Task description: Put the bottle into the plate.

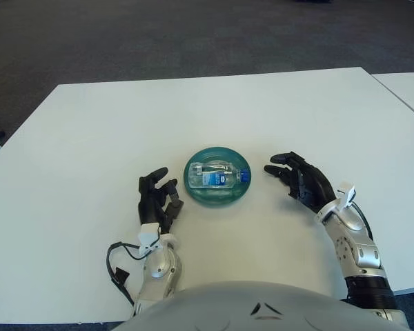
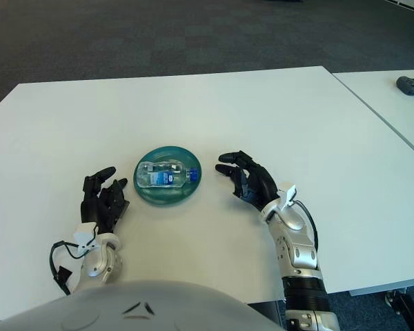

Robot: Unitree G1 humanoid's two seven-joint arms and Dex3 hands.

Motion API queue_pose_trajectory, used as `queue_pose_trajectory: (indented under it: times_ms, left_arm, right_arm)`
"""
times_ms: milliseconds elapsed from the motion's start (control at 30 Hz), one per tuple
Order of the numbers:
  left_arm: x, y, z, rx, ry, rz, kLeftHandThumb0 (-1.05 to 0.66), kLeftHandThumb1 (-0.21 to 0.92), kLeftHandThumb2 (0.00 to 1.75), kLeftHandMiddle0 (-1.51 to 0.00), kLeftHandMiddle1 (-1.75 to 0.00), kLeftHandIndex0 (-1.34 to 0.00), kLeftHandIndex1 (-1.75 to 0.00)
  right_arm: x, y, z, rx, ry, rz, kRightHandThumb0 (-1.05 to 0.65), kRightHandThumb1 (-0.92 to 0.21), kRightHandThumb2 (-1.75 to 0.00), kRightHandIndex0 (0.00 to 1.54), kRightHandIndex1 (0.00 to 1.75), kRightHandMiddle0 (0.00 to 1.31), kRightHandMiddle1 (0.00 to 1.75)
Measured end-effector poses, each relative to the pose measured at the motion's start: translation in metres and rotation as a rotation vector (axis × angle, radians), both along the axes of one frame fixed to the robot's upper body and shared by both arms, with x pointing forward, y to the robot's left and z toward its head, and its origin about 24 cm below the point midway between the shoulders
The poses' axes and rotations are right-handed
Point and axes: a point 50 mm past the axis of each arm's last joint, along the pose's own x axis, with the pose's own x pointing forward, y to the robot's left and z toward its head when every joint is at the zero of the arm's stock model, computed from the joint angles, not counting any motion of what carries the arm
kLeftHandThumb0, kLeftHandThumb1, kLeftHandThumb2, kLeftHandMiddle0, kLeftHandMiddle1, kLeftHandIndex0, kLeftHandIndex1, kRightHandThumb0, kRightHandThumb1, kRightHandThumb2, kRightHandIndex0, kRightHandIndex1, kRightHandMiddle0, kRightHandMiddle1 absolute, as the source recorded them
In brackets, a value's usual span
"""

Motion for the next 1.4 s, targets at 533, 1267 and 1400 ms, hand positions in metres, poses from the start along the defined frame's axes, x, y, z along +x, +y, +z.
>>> queue_pose_trajectory:
  times_ms: [533, 1267, 1400]
  left_arm:
    - [-0.0025, -0.0038, -0.0041, 0.027, -0.067, -0.052, -0.42, 0.78, 0.78, -0.46, -0.83, -0.26, -1.09]
    - [-0.0089, -0.0019, -0.0040, -0.004, -0.088, -0.047, -0.49, 0.83, 0.70, -0.39, -0.61, -0.22, -1.08]
    - [-0.0097, -0.0009, -0.0040, 0.005, -0.094, -0.040, -0.50, 0.82, 0.70, -0.40, -0.57, -0.23, -1.08]
  right_arm:
    - [-0.0019, 0.0031, -0.0008, 0.009, -0.005, 0.002, -0.45, -0.62, -1.02, 0.41, 0.77, 0.30, 1.06]
    - [-0.0064, 0.0041, -0.0003, 0.007, -0.006, 0.003, -0.45, -0.62, -1.01, 0.41, 0.77, 0.30, 1.06]
    - [-0.0074, 0.0042, -0.0005, 0.007, -0.005, 0.003, -0.45, -0.62, -1.01, 0.41, 0.77, 0.30, 1.06]
